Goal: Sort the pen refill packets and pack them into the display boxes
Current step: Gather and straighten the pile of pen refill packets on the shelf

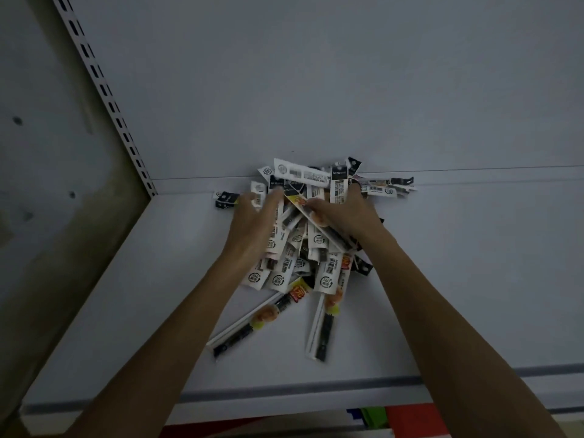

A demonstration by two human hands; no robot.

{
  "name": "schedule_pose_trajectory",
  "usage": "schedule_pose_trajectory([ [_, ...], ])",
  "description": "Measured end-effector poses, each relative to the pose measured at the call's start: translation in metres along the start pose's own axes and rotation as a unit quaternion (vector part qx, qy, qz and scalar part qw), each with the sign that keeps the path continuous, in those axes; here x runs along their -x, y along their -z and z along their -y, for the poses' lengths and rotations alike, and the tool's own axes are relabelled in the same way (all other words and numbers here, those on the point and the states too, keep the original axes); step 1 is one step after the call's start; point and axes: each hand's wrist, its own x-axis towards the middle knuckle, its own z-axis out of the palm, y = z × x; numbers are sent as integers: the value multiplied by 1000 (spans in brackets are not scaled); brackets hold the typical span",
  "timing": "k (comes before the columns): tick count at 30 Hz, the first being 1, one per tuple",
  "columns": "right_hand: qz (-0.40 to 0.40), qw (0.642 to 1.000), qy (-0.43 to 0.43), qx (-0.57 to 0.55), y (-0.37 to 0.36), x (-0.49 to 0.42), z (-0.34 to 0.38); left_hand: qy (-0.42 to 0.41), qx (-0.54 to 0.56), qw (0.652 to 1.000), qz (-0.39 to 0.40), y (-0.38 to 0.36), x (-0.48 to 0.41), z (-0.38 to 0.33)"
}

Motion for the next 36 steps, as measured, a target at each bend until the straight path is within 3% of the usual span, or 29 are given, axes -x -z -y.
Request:
schedule_pose_trajectory([
  [3,-31,993,-20,115,11,-9,-9,13,-34,998,-56,13,-7,5],
  [8,-187,963,10,195,45,-29,-23,22,-104,994,-26,20,0,15],
  [12,-110,964,55,237,54,-54,-39,38,-118,992,-23,17,1,4],
  [19,-99,957,31,272,43,-55,-48,21,-204,969,139,-21,51,-15],
  [23,-94,942,13,321,47,-53,-38,-2,-337,931,140,-44,67,-12],
  [25,-93,945,-5,314,46,-49,-33,-46,-369,924,85,-50,67,-4],
  [28,-92,965,-4,248,45,-35,-33,-91,-302,949,-24,-53,63,8],
  [31,-103,979,7,174,39,-17,-39,-77,-190,974,-91,-56,51,9],
  [36,-57,994,40,83,16,11,-39,-39,-107,988,-102,-68,43,-2],
])
